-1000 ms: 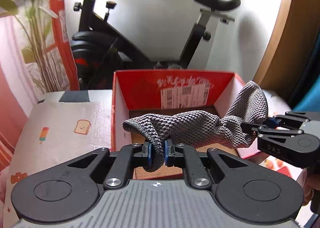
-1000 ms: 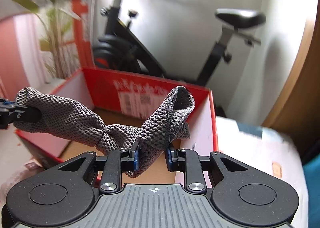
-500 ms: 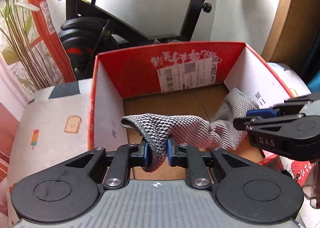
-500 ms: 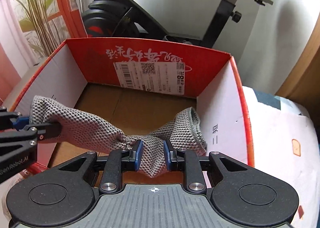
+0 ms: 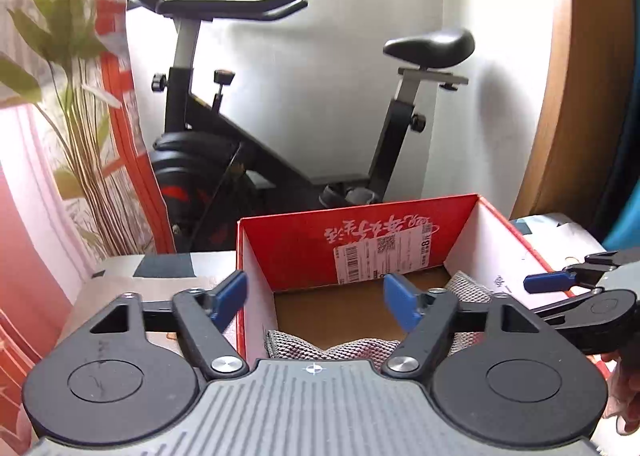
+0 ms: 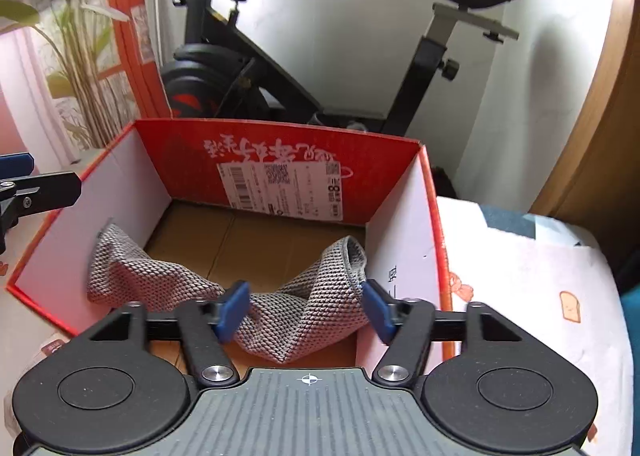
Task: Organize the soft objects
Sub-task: 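Open the left tool to drop the cloth into the box, then lower the left tool onto the black eye mask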
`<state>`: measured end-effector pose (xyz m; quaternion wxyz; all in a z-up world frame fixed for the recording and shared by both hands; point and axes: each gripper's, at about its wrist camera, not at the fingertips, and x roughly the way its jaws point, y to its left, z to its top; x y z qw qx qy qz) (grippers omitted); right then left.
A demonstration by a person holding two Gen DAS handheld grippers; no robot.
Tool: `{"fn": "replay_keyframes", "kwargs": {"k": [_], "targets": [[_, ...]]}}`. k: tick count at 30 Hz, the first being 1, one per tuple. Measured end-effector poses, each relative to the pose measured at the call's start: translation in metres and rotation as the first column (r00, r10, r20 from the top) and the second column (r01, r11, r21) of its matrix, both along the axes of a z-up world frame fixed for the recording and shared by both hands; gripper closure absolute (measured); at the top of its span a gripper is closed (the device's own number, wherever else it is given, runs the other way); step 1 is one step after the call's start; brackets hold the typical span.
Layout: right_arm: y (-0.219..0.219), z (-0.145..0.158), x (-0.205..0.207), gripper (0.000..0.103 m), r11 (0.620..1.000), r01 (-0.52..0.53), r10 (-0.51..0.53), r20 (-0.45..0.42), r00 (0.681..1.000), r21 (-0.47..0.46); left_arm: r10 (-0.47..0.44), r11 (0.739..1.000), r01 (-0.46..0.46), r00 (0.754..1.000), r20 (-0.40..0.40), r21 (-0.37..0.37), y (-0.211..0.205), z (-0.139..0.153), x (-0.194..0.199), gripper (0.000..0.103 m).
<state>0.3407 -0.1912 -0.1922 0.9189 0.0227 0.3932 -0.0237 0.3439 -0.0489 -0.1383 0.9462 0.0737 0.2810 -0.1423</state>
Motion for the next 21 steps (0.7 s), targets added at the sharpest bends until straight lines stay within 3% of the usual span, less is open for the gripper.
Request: {"fn": "replay_keyframes", "kwargs": {"k": [2,6,8,13,21], "targets": [[-0.002,0.004,-0.009,0.028,1.0,0.0,0.0,0.023,1.0,0.002,-0.008,1.0,0.008,1.0,0.021,-0.005,0.002,0.003,-0.011,0.006],[-0.005,0.009,-0.031,0.006,1.0,-0.012,0.01,0.069,0.998,0.024,-0.02,1.0,0.02,0.999,0.036,-0.023,0.009,0.006,-0.034,0.0],[-0.005,0.01,-0.042,0.0,0.999,-0.026,0.023,0.084,0.996,0.029,-0.022,0.999,0.023,0.999,0.025,-0.027,0.014,0.005,-0.047,0.0],[-0.003,0.009,-0.073,0.0,0.997,-0.046,0.038,0.118,0.992,0.064,-0.021,1.0,0.021,0.999,0.038,-0.003,0.024,0.0,-0.081,0.0],[0.007,-0.009,-0.129,0.0,0.996,-0.061,0.049,0.173,0.984,0.063,0.007,0.999,-0.007,1.0,0.013,-0.036,0.041,-0.014,-0.13,0.0]]}}
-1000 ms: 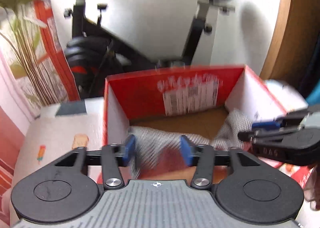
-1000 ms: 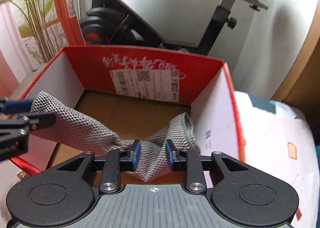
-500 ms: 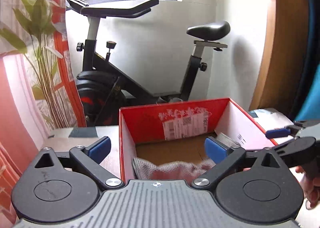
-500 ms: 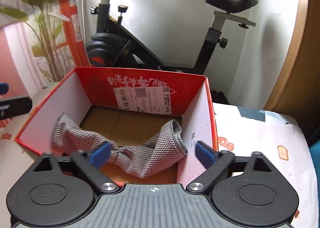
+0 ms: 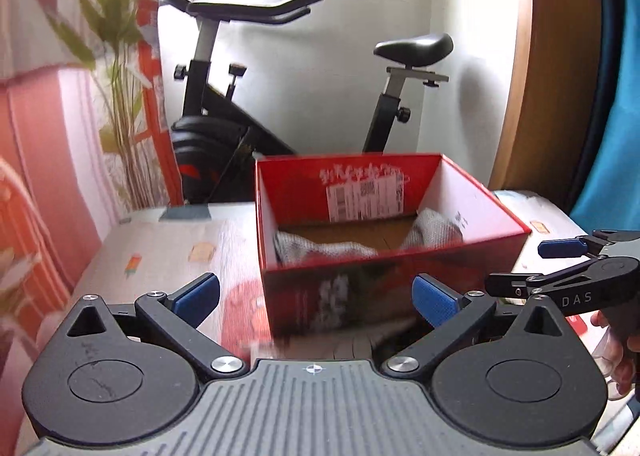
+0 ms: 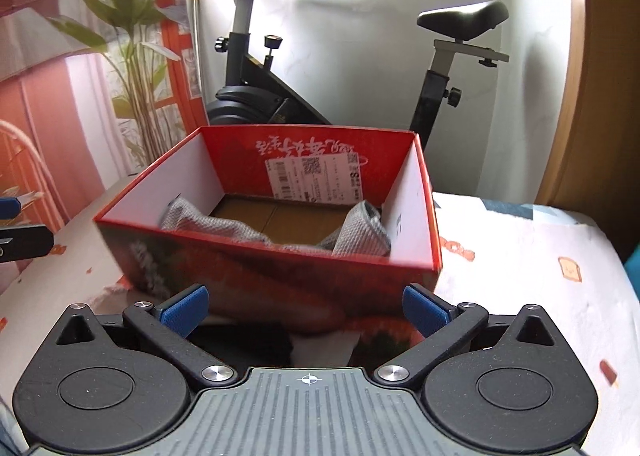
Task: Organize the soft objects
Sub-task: 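Lower the left tool onto the black eye mask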
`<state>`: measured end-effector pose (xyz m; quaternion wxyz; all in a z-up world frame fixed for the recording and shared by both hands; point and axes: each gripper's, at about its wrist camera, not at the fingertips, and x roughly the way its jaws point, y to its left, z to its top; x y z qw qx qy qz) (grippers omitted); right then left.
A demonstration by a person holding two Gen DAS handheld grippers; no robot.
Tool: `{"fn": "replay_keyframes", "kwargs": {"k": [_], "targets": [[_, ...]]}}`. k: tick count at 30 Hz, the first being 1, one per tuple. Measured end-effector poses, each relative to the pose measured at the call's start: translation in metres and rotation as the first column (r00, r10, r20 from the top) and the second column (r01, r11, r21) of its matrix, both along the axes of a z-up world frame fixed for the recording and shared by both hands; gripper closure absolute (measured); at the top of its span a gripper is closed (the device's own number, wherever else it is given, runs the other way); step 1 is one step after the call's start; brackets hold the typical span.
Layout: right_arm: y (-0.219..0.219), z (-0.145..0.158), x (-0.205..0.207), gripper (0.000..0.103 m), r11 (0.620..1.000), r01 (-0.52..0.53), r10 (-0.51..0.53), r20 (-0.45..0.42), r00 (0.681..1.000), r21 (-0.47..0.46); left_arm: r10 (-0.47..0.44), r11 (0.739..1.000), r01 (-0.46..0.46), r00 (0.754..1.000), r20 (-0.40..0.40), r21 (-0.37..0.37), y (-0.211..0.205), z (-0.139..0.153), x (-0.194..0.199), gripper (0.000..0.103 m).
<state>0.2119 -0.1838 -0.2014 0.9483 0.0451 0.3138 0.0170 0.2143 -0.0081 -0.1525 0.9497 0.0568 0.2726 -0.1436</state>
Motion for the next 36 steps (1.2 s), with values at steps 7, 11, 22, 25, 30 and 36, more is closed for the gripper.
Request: {"fn": "replay_keyframes", "kwargs": {"k": [7,11,22,25,30,36], "targets": [[0.015,-0.02,-0.023,0.001,0.997,-0.066,0.066,-0.006,0.998,-0.029,0.029,0.998,-0.034,0.996,-0.087,-0.053,0.013,-0.022,-0.027,0.0],[0.025,-0.03,-0.027,0.001,0.992,-0.114,0.114,-0.014,0.993,-0.055,0.063,0.993,-0.075,0.99,-0.127,-0.092,0.023,-0.036,-0.04,0.0],[0.029,-0.04,-0.01,0.004,0.987,-0.159,0.158,-0.032,0.987,-0.015,0.157,0.972,-0.184,0.972,-0.176,-0.146,0.042,-0.057,-0.053,0.012],[0.03,-0.043,-0.002,0.004,0.985,-0.17,0.17,-0.046,0.984,0.006,0.126,0.974,-0.16,0.971,-0.202,-0.163,0.04,-0.061,-0.053,0.02],[0.03,-0.05,0.009,0.005,0.98,-0.19,0.195,-0.087,0.977,0.064,0.084,0.974,-0.132,0.966,-0.246,-0.183,0.037,-0.073,-0.054,0.022],[0.027,-0.058,0.012,0.007,0.972,-0.203,0.217,-0.115,0.969,0.121,0.074,0.97,-0.136,0.956,-0.284,-0.202,0.035,-0.084,-0.046,0.024]]}}
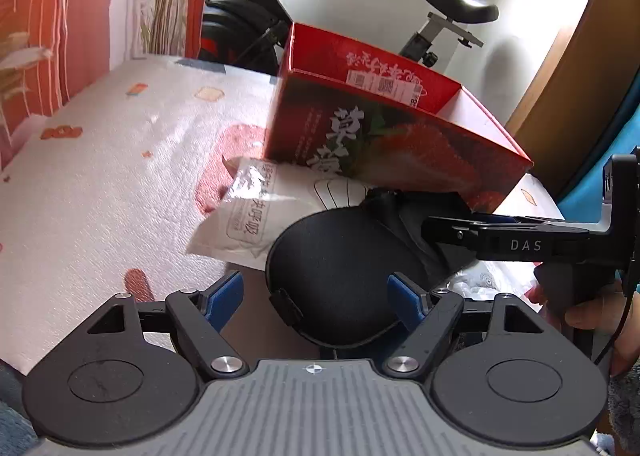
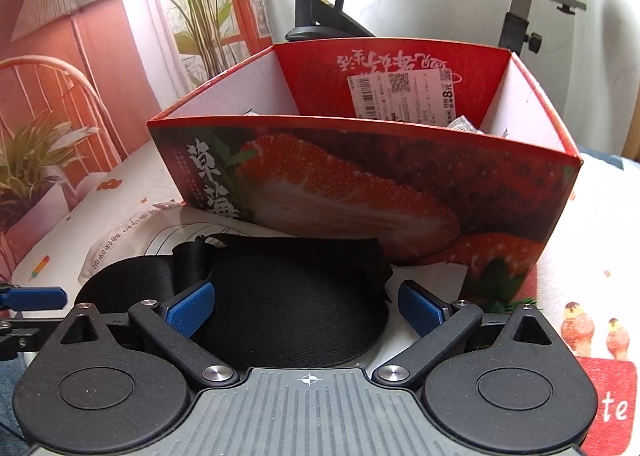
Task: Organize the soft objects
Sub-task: 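Lower the left tool onto the black eye mask, then close the left tool on the black eye mask strap and lift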
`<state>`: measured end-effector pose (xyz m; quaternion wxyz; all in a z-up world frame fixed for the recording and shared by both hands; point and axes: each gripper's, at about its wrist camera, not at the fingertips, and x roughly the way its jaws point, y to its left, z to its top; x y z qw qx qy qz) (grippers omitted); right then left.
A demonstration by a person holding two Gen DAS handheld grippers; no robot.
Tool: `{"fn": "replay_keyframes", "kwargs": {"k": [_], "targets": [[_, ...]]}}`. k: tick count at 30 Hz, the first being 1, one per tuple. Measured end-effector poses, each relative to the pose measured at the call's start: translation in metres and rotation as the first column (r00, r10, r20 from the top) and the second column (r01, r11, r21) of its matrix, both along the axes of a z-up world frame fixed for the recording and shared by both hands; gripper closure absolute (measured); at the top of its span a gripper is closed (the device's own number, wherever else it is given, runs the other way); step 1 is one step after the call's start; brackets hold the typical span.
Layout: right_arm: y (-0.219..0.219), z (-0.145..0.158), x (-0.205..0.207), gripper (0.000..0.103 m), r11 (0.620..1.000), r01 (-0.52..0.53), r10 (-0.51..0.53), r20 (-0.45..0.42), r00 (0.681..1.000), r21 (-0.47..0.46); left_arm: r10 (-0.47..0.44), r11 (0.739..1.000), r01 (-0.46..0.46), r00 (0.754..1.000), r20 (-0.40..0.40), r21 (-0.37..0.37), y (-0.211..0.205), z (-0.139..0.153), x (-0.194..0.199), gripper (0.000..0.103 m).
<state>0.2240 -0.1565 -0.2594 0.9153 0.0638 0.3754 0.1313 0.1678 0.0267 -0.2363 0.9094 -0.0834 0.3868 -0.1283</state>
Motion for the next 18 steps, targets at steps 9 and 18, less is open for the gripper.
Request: {"fn": "replay_keyframes", "kwargs": {"k": [9,18], "targets": [[-0.002,-0.002,-0.007,0.023,0.999,-0.019,0.019,-0.005,1.0,0.036,0.005,1.0,-0.005,0.999,-0.031,-0.008,-0.002,-0.011,0.007,0.048],[-0.009,0.002,-0.029,0.044,0.996,0.06,-0.061,0.017,0.998,0.063,0.013,1.0,-0.013,1.0,-0.019,0.01,-0.002,-0.009,0.009,0.052]]}}
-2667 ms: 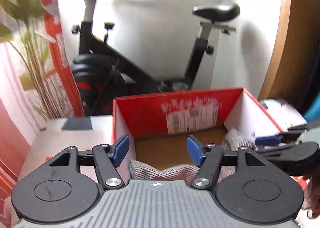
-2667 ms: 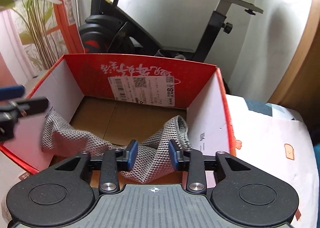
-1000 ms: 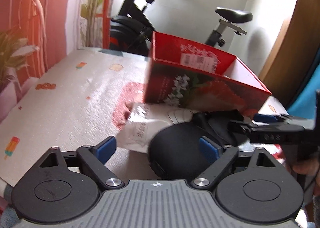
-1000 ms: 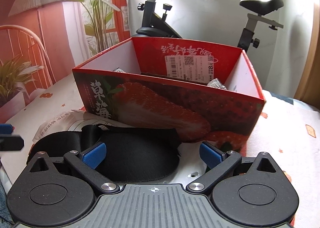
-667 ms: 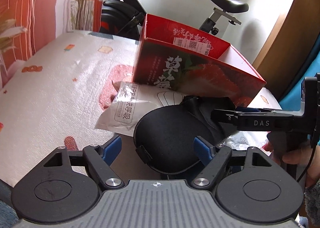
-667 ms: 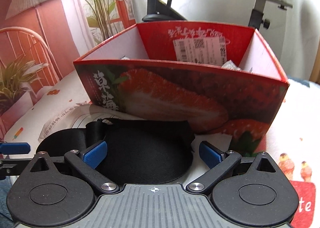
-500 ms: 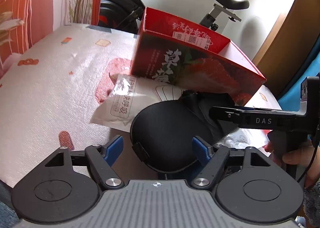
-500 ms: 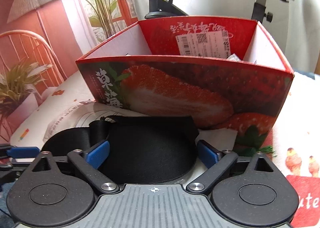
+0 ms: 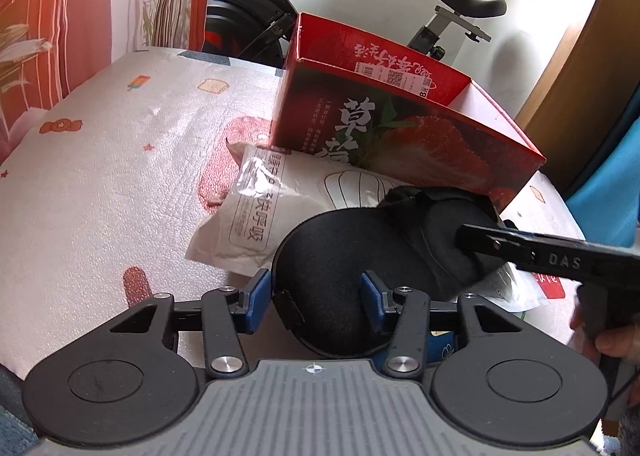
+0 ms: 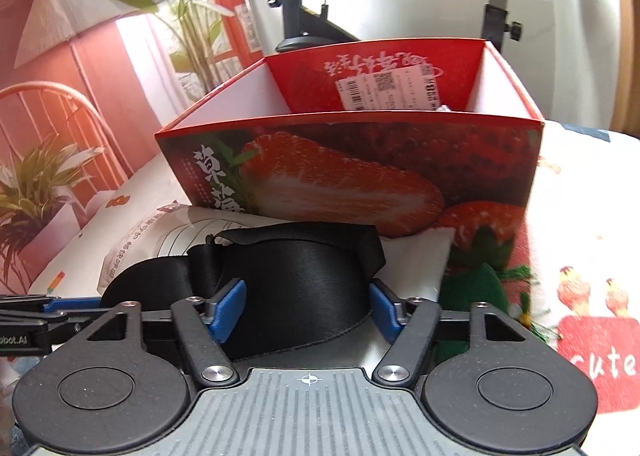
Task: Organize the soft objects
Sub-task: 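Close the left tool on the black eye mask strap and lift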
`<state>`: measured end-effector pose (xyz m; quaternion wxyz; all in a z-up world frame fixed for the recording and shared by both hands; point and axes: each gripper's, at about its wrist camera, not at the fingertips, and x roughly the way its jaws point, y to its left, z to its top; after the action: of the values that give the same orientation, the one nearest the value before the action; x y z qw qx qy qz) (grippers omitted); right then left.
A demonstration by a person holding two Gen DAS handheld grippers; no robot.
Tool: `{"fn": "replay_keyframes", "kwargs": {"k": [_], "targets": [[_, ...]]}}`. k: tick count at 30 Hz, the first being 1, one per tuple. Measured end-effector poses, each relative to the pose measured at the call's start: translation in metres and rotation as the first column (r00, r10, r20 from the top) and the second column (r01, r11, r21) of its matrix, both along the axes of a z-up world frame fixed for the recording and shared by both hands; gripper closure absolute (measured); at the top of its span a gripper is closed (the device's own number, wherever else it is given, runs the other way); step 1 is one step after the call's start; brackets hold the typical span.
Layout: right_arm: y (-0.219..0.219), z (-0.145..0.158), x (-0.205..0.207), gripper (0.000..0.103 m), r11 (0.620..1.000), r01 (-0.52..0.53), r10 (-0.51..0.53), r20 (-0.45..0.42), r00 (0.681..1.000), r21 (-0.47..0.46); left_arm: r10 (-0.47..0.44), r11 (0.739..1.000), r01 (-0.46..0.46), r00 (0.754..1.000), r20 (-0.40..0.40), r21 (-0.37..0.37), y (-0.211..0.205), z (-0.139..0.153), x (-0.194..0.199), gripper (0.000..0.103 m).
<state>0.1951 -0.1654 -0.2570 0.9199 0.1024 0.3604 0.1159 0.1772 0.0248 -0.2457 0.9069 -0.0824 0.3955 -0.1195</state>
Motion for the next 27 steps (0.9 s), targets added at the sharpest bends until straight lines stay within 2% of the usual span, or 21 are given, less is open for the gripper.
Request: {"fn": "replay_keyframes", "kwargs": {"k": [8,21,24,25,27], "targets": [[0.0,0.006,-0.027,0.052,0.999,0.021,-0.019,0.047,0.999,-0.042,-0.018,1.0,0.018,1.0,0.008,0.01,-0.004,0.002,0.004,0.052],[-0.002,-0.005,-0.054,0.052,0.997,0.073,-0.072,0.03,0.997,-0.014,-0.053,0.997,0.052,0.999,0.008,0.061,-0.015,-0.002,0.01,0.052],[-0.002,-0.009,-0.056,0.052,0.997,0.08,-0.079,0.031,0.996,-0.024,-0.057,0.996,0.056,0.998,0.01,0.066,-0.017,-0.002,0.01,0.047],[-0.002,-0.01,-0.057,0.052,0.996,0.083,-0.082,0.031,0.996,-0.025,-0.059,0.997,0.058,0.998,0.01,0.059,-0.016,-0.003,0.009,0.043],[-0.003,-0.014,-0.06,0.052,0.996,0.092,-0.091,0.029,0.995,-0.02,-0.061,0.998,0.061,0.998,0.001,0.024,-0.011,-0.003,0.007,0.042]]}}
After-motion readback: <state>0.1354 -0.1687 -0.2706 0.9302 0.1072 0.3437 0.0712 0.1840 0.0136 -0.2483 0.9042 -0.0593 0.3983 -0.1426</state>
